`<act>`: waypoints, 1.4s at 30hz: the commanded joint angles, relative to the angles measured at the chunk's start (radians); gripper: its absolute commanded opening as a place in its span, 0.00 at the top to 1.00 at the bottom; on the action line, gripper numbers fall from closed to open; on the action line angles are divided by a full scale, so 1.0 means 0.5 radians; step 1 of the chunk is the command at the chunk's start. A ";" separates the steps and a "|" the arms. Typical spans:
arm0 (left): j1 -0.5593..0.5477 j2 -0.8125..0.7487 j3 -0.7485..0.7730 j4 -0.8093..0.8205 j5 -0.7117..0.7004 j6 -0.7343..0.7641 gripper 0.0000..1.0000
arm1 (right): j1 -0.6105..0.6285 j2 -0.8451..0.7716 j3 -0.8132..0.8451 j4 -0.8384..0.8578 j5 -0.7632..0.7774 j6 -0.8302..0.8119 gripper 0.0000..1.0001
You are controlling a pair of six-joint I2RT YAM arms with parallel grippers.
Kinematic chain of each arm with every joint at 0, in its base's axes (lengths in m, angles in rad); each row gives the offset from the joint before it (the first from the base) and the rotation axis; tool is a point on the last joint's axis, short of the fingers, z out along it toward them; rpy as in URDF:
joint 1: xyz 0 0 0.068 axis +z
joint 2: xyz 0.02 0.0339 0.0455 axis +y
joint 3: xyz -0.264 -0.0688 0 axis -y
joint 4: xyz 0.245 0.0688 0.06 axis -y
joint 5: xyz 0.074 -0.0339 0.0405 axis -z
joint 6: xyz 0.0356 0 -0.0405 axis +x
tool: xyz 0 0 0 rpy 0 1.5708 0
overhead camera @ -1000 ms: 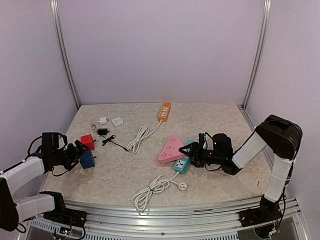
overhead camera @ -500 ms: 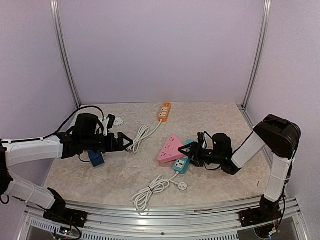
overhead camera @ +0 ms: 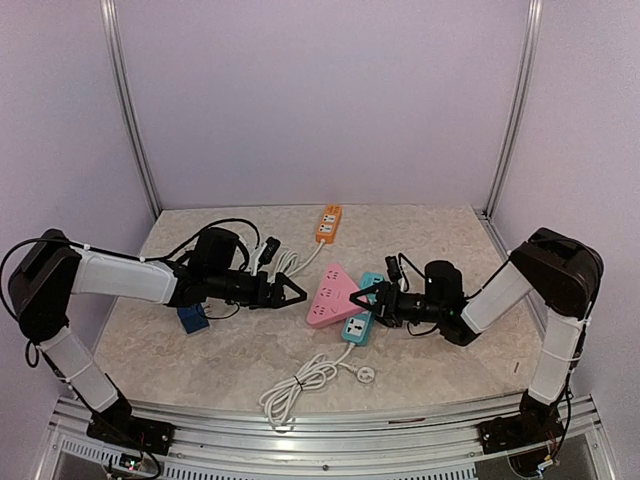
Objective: Pull the plug off the socket
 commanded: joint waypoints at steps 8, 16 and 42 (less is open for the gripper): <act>-0.034 0.228 -0.001 0.566 0.446 -0.182 0.09 | 0.097 -0.100 0.136 0.294 -0.292 -0.100 1.00; -0.033 0.333 -0.016 0.821 0.609 -0.303 0.31 | 0.123 -0.045 0.187 0.423 -0.397 -0.036 0.95; 0.019 0.255 -0.234 1.092 0.793 -0.418 1.00 | 0.111 -0.062 0.180 0.488 -0.384 0.070 0.18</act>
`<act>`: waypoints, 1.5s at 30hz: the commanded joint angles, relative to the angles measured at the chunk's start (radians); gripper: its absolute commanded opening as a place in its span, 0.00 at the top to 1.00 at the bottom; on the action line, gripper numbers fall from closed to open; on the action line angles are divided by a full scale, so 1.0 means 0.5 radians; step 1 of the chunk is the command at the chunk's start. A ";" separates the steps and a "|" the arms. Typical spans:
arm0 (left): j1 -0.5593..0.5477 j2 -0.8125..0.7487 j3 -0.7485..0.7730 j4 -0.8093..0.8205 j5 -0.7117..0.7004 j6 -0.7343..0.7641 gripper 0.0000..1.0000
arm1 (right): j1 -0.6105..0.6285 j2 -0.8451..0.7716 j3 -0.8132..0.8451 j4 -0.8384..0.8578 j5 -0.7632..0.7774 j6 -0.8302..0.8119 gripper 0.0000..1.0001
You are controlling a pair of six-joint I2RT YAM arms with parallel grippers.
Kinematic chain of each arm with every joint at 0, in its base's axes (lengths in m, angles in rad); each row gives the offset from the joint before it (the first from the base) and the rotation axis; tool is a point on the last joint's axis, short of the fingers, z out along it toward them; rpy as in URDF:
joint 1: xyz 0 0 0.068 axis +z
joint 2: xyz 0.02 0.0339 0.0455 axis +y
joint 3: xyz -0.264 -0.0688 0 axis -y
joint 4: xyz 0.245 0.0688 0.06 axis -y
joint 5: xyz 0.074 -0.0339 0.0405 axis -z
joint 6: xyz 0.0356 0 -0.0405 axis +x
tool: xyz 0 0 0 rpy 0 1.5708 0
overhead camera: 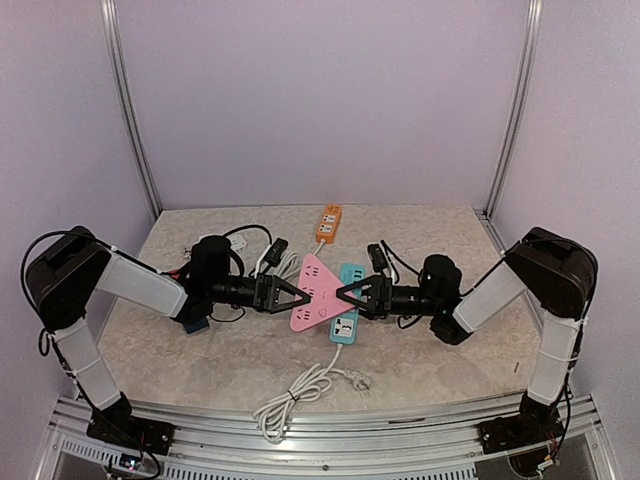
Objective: Pull the plug off the socket
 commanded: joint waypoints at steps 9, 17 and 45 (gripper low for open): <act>0.026 -0.050 -0.044 -0.060 0.068 0.061 1.00 | -0.019 -0.131 0.018 0.045 0.053 0.048 0.19; 0.052 -0.086 -0.059 -0.060 0.196 0.062 1.00 | -0.052 -0.108 0.000 0.306 -0.015 0.177 0.19; 0.017 -0.144 -0.090 0.280 0.488 -0.178 1.00 | -0.074 -0.230 0.010 -0.101 0.065 -0.076 0.73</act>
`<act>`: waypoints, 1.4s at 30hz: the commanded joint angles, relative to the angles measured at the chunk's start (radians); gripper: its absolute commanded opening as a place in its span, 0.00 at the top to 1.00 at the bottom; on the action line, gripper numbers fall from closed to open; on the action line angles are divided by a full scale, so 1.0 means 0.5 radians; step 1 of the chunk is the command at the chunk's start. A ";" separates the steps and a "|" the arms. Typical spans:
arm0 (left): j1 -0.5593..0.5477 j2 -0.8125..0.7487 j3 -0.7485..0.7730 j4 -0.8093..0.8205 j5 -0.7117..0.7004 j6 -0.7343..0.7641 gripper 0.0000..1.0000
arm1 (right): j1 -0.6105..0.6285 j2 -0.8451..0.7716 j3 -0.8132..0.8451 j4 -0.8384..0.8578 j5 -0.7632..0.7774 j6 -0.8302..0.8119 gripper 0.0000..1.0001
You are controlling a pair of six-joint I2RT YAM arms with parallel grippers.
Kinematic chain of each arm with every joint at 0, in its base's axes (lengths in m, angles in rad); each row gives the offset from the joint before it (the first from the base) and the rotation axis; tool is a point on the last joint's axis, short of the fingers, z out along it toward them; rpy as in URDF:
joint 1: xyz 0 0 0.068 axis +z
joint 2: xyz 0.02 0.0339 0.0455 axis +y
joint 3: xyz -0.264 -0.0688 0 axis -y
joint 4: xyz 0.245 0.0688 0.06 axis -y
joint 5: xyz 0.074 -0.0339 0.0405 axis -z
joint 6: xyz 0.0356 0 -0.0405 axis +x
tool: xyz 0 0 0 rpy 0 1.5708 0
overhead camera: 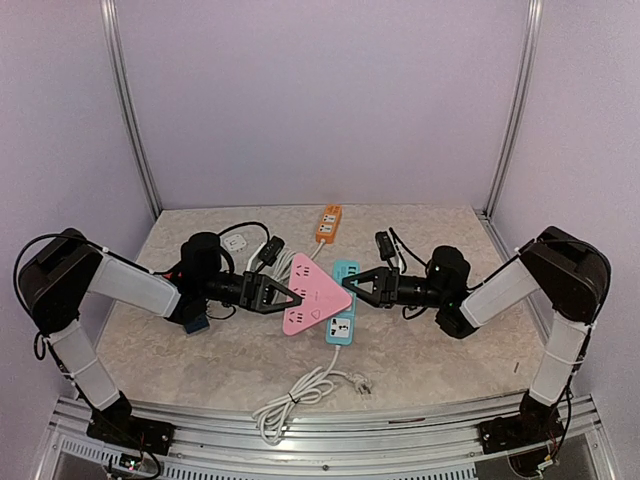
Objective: Pull the plug off the socket
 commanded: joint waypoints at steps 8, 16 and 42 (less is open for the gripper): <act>-0.046 -0.124 -0.039 0.286 0.176 -0.211 1.00 | -0.033 -0.075 -0.003 -0.151 0.083 -0.148 0.91; -0.090 -0.229 0.023 0.047 0.113 0.010 1.00 | -0.036 -0.066 0.004 -0.371 0.156 -0.264 0.99; 0.522 -0.393 0.276 -0.720 -0.435 0.160 1.00 | -0.898 0.125 0.564 -1.300 0.302 -0.767 1.00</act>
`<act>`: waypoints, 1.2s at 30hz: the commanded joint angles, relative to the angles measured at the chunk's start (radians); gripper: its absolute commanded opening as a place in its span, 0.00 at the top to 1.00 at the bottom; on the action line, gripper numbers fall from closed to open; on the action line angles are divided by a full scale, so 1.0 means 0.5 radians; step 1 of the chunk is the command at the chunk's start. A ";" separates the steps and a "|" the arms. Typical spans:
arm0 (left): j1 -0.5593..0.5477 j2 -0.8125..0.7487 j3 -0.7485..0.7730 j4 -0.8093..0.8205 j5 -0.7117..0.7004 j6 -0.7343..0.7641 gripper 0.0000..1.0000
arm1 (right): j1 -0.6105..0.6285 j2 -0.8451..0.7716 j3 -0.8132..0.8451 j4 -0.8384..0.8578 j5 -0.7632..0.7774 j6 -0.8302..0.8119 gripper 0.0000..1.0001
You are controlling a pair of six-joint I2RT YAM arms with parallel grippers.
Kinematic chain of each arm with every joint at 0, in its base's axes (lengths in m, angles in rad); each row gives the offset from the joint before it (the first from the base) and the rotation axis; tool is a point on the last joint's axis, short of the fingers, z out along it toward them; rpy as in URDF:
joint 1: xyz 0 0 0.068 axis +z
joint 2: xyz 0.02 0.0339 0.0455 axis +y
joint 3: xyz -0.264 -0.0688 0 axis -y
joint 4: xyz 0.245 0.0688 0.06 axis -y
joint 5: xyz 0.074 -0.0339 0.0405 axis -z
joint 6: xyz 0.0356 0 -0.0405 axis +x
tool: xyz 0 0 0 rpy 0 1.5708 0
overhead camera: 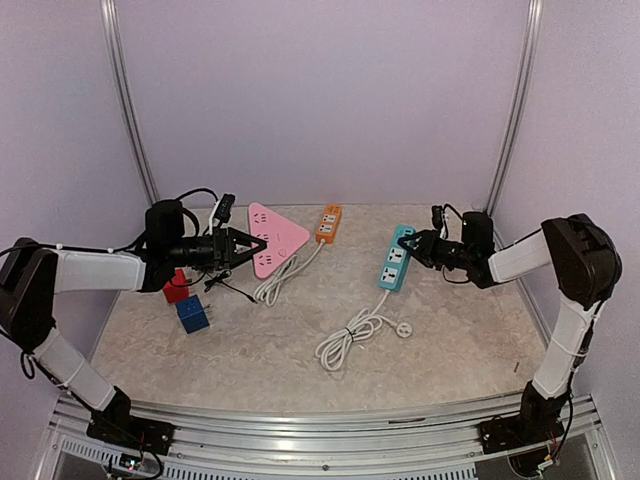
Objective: Pull the plug off the socket
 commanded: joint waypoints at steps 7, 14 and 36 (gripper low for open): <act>0.253 -0.010 0.242 -0.519 -0.311 0.203 1.00 | -0.156 0.412 0.652 -0.601 0.100 -0.403 0.96; 0.460 -0.091 0.264 -0.946 -0.494 0.322 1.00 | -0.155 0.529 0.827 -0.758 0.125 -0.492 0.52; 0.056 -0.990 -0.301 -1.469 -0.814 0.103 1.00 | -0.143 0.005 0.680 -1.113 0.232 -0.733 0.25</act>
